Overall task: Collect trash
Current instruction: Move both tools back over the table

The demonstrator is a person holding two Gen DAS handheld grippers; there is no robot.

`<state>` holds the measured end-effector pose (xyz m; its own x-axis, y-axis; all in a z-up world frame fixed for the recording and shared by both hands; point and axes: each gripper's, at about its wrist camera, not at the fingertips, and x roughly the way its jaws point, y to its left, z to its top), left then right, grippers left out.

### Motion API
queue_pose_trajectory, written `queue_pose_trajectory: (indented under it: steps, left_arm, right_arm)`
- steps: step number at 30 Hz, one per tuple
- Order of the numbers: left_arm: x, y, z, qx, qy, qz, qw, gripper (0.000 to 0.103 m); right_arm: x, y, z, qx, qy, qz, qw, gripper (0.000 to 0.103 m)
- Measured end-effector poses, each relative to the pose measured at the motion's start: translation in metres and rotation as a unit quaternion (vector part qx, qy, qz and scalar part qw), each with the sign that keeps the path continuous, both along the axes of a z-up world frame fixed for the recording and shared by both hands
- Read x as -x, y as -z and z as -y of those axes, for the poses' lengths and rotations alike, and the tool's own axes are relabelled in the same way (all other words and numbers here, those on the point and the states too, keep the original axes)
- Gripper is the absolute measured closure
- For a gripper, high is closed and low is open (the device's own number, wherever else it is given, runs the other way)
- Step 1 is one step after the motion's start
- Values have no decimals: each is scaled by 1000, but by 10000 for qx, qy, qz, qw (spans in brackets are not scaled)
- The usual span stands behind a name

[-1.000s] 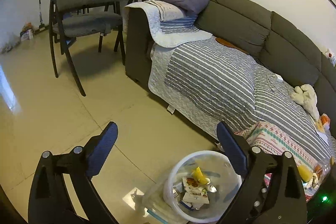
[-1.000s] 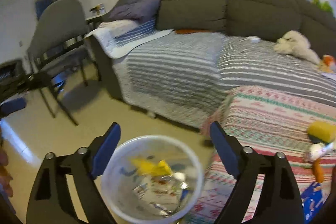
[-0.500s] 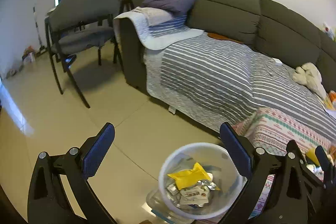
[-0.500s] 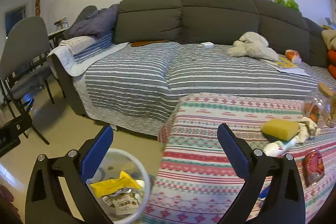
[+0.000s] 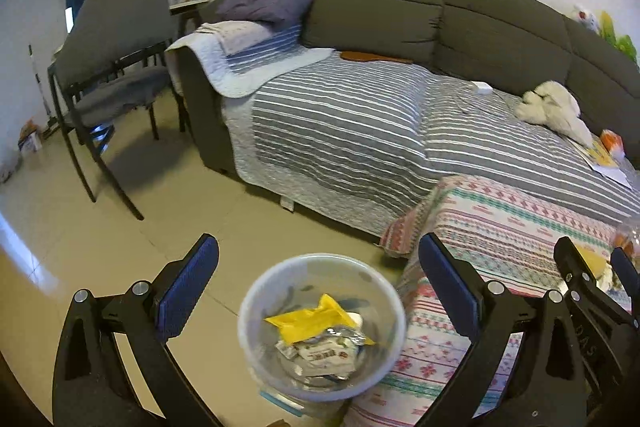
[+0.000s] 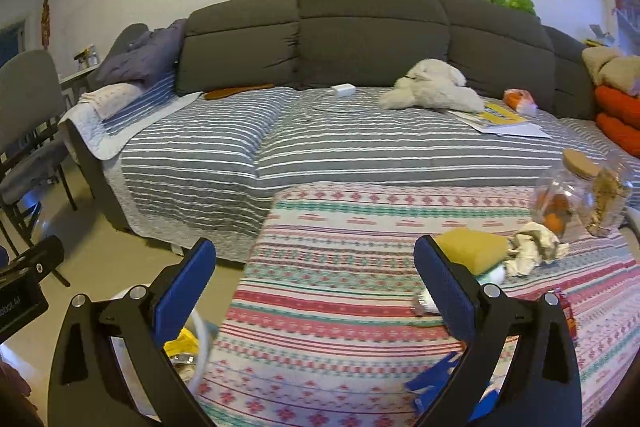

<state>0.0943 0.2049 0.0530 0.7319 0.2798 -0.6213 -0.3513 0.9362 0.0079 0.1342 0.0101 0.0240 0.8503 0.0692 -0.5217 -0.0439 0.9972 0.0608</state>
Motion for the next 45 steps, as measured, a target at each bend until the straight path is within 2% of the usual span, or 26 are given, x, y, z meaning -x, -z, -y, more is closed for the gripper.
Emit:
queue_pose_trajectory:
  steps: [15, 25, 31, 40, 45]
  left_arm:
    - [-18, 5, 79, -81, 595, -37, 9982, 7]
    - [-26, 8, 123, -89, 826, -27, 9965, 7]
    - [-30, 14, 154, -130, 1037, -105, 9945, 7]
    - [-38, 37, 206, -172, 1541, -526, 9865, 7]
    - [-46, 64, 234, -43, 1883, -1250, 9741, 7]
  right_arm:
    - [2, -1, 73, -12, 516, -16, 9987, 7]
    - [13, 2, 123, -52, 889, -14, 9960, 7]
    - [17, 3, 159, 37, 1165, -138, 9931, 7]
    - [19, 19, 221, 3, 1520, -643, 9863, 7]
    - [14, 34, 251, -36, 1562, -1144, 9811, 7]
